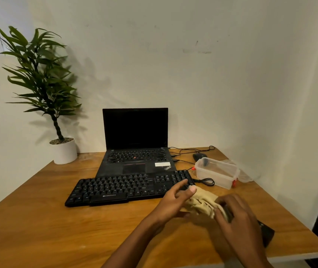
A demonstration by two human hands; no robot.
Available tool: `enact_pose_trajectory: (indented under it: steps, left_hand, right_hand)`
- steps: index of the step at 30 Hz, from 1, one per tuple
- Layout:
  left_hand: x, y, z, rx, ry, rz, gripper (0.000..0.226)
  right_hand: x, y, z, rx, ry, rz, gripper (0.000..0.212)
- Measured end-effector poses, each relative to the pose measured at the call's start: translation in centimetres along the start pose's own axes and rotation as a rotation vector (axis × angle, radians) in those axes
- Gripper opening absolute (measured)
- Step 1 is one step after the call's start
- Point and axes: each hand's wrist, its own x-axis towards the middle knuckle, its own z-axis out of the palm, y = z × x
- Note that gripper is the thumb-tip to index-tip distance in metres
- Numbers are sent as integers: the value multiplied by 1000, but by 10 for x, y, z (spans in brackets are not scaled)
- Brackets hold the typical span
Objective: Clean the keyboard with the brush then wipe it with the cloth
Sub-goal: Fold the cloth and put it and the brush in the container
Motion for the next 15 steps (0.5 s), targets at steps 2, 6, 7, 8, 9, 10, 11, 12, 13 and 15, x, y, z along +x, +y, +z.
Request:
enact_pose_trajectory:
  steps: [2,6,7,8,9,10,11,12,13,15]
  left_hand:
    - [1,4,-2,-52,33,12,53]
    - [0,8,-10,-248,113,41,36]
    - [0,8,-14,-279,128,53,34]
    - [-1,7,-17,-297,139,63,33]
    - [-1,7,-18,-308,142,73,32]
    - [-2,6,-20,-315,141,82,31]
    - [-2,5,-21,-319,135,88,30]
    - [-2,4,-21,-319,126,93,30]
    - [-2,4,-22,-315,110,102,29]
    - [-3,3,-25,-260,58,132,24]
  right_hand:
    - [7,-4,4,22,25,-122,28]
    - [15,-12,5,271,40,-112,32]
    - [17,-15,4,394,10,-20,30]
    - [19,-16,3,510,-45,101,28]
    - [22,-17,0,607,-110,230,27]
    - [25,-16,-1,696,-187,349,27]
    - [28,-15,-2,790,-264,452,27]
    - [30,-15,-4,879,-325,535,28]
    - [31,-15,-4,940,-351,582,31]
    - [31,-15,-4,948,-321,582,32]
